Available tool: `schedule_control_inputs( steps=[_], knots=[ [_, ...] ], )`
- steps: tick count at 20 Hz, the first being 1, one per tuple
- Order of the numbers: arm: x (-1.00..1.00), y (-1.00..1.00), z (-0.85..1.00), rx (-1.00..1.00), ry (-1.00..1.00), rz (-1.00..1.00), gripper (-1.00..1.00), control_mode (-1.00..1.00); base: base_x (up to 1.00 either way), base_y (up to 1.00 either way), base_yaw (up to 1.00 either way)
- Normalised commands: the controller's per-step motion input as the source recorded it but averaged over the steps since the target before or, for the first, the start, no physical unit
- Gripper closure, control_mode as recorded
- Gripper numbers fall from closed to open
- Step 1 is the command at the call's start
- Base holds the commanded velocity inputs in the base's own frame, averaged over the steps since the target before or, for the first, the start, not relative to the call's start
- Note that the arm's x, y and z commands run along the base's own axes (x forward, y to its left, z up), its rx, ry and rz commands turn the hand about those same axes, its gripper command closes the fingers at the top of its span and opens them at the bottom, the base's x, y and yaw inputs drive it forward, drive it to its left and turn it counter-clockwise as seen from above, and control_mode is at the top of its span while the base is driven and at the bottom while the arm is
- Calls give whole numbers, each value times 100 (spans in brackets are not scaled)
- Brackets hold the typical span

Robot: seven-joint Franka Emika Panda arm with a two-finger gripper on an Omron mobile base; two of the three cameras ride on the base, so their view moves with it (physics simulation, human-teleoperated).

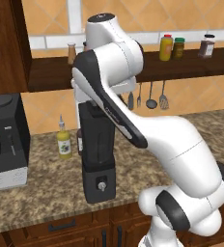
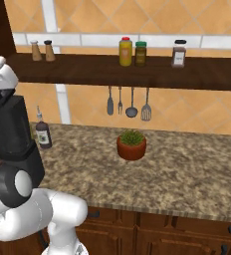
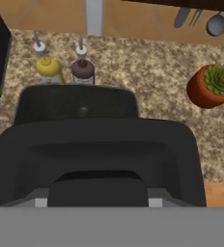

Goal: Close the lid blender by securely placing the lid on top.

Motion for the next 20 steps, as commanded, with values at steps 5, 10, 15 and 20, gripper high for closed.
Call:
schedule_control_inputs(
  steps=[5, 10, 15, 20],
  knots=[
    [22, 5, -42, 0, 9, 0, 100, -100, 0, 0, 0],
    [25, 9, -22, 0, 6, 0, 100, -100, 0, 0, 0],
    [33, 24, -1, 0, 1, 0, 100, -100, 0, 0, 0],
    [14, 23, -2, 0, 0, 0, 100, -100, 0, 0, 0]
  ],
)
